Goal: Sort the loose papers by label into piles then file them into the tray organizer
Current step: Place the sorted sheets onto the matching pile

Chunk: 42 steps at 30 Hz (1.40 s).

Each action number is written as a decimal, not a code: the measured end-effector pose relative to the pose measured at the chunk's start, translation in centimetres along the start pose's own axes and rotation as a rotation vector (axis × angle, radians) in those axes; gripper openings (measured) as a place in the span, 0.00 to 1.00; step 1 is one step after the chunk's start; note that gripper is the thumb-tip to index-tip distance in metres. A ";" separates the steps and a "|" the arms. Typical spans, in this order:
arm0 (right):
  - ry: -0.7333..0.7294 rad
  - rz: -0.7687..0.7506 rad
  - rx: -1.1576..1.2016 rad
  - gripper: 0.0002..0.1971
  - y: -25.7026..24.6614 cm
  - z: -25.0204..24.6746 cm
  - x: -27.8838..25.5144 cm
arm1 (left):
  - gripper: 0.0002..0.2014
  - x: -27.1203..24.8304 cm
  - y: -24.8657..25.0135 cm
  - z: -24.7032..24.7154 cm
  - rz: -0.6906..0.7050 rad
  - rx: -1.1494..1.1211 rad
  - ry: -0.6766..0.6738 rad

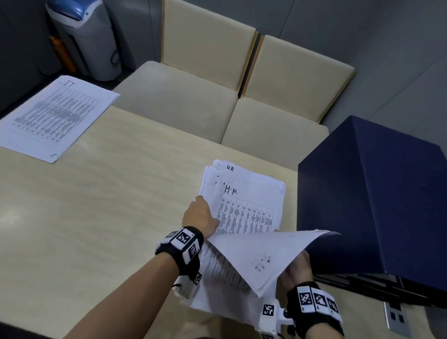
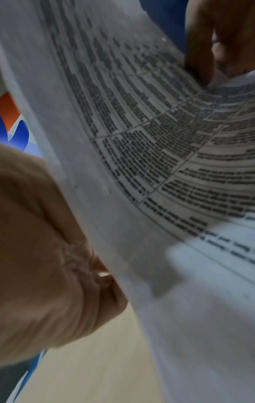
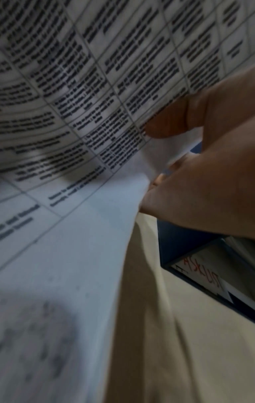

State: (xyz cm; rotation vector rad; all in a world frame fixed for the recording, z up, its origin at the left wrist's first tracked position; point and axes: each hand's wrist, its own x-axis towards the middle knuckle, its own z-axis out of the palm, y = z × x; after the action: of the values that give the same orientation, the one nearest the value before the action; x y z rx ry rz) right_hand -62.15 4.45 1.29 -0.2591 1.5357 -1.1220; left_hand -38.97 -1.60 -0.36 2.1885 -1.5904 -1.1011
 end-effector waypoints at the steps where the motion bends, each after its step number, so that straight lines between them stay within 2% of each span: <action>1: 0.017 0.003 -0.019 0.02 0.1 0.0 0.1 | 0.16 0.0 0.1 -0.1 0.028 0.019 -0.031; 3: 0.100 -0.018 -0.075 0.09 0.1 0.0 0.2 | 0.04 -0.2 -0.2 -0.4 0.106 -0.032 -0.034; 5: 0.149 -0.034 -0.095 0.11 -0.1 -0.2 0.0 | 0.14 -0.2 -0.9 -0.3 0.186 -0.269 -0.043; 7: 0.158 -0.037 -0.122 0.07 0.0 -0.2 0.1 | 0.10 -0.6 -1.3 -0.9 0.230 -0.640 -0.148; 8: 0.167 -0.046 -0.121 0.07 0.1 -0.4 0.4 | 0.14 -0.8 -1.3 -1.3 0.217 -0.741 -0.198; 10: 0.191 -0.078 -0.092 0.08 0.0 -0.1 0.6 | 0.30 -0.9 -1.3 -1.9 0.113 -0.815 -0.266; 12: 0.236 -0.123 -0.062 0.09 -0.5 0.3 0.5 | 0.39 -1.1 -1.2 -2.6 0.071 -0.873 -0.330; 14: 0.251 -0.178 -0.021 0.12 -1.3 0.9 0.3 | 0.39 -1.4 -1.4 -2.8 0.121 -0.884 -0.361; 15: 0.218 -0.209 -0.005 0.13 -1.8 1.3 0.1 | 0.35 -1.7 -1.5 -2.8 0.169 -0.860 -0.354; 17: 0.097 -0.276 0.023 0.15 -3.2 2.1 -0.4 | 0.22 -2.4 -1.0 -3.0 0.252 -0.861 -0.325; 19: -0.039 -0.333 0.006 0.17 -4.8 3.4 -1.9 | 0.13 -2.8 0.2 -3.5 0.317 -0.859 -0.193; 22: -0.096 -0.489 -0.046 0.11 -7.2 5.3 -4.6 | 0.09 -3.0 2.3 -4.9 0.427 -0.893 0.047; 26: -0.071 -0.682 -0.060 0.06 -8.3 6.2 -5.7 | 0.09 -3.9 4.0 -6.8 0.571 -0.887 0.205; 28: -0.082 -0.670 -0.123 0.11 -7.4 6.1 -5.3 | 0.17 -3.7 3.3 -6.6 0.533 -0.867 0.229; 30: -0.100 -0.610 -0.255 0.14 -5.7 5.8 -4.3 | 0.25 -3.0 1.6 -5.6 0.412 -0.802 0.184; 31: -0.117 -0.564 -0.317 0.14 -4.7 5.5 -3.6 | 0.26 -2.6 0.5 -4.9 0.361 -0.750 0.154; 34: -0.161 -0.478 -0.438 0.13 -2.7 5.3 -2.7 | 0.15 -2.3 -2.3 -3.8 0.298 -0.724 0.129; 36: -0.172 -0.506 -0.469 0.13 -2.5 6.0 -2.9 | 0.13 -2.6 -3.3 -4.6 0.293 -0.762 0.182; 40: -0.209 -0.544 -0.485 0.11 -1.9 8.5 -3.0 | 0.13 -2.3 -6.3 -8.9 0.246 -0.786 0.301; 42: -0.239 -0.531 -0.518 0.13 -0.8 10.3 -3.0 | 0.08 -2.4 -9.4 -11.9 0.195 -0.792 0.319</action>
State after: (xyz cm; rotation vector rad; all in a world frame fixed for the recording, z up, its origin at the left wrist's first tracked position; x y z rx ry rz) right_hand -52.69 1.00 4.99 -1.1655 1.5585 -1.0187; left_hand -24.46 1.30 3.61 1.5417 -0.9649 -1.0171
